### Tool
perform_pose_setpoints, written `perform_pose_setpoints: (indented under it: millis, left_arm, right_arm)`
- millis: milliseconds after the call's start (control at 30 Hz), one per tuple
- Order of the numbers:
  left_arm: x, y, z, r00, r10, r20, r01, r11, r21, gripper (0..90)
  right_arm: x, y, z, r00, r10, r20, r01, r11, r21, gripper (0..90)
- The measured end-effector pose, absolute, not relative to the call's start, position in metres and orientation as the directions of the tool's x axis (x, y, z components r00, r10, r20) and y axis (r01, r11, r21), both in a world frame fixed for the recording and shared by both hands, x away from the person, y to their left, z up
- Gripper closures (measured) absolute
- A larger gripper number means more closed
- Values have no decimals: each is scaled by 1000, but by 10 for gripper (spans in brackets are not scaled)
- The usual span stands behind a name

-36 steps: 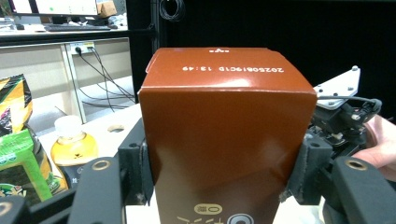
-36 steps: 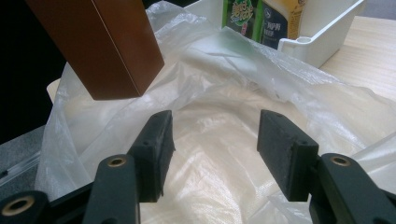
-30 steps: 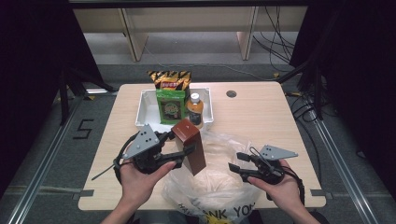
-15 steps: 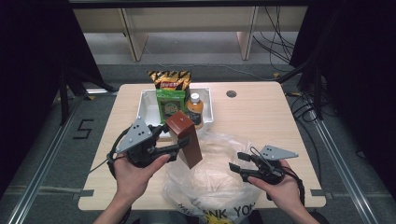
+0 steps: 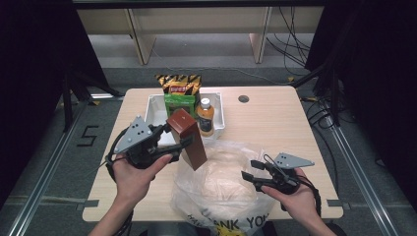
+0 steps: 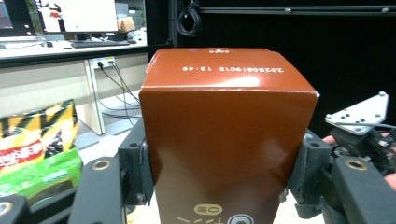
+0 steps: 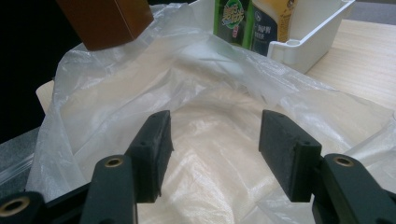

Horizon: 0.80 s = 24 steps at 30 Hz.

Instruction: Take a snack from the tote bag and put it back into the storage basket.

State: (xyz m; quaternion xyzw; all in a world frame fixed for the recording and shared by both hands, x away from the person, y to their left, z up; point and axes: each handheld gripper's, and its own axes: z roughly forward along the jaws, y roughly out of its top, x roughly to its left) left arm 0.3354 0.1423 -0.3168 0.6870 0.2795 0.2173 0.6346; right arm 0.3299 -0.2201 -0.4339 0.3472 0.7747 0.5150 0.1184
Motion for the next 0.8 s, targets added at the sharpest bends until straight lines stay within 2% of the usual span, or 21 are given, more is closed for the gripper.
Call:
perform_pose_setpoints:
  millis: [800]
  left_arm:
    - [362,164,-319,707,707,-19,95,-68,993,382]
  right_arm:
    - [330,-223,-435,-729,664,169,404,218,888,437]
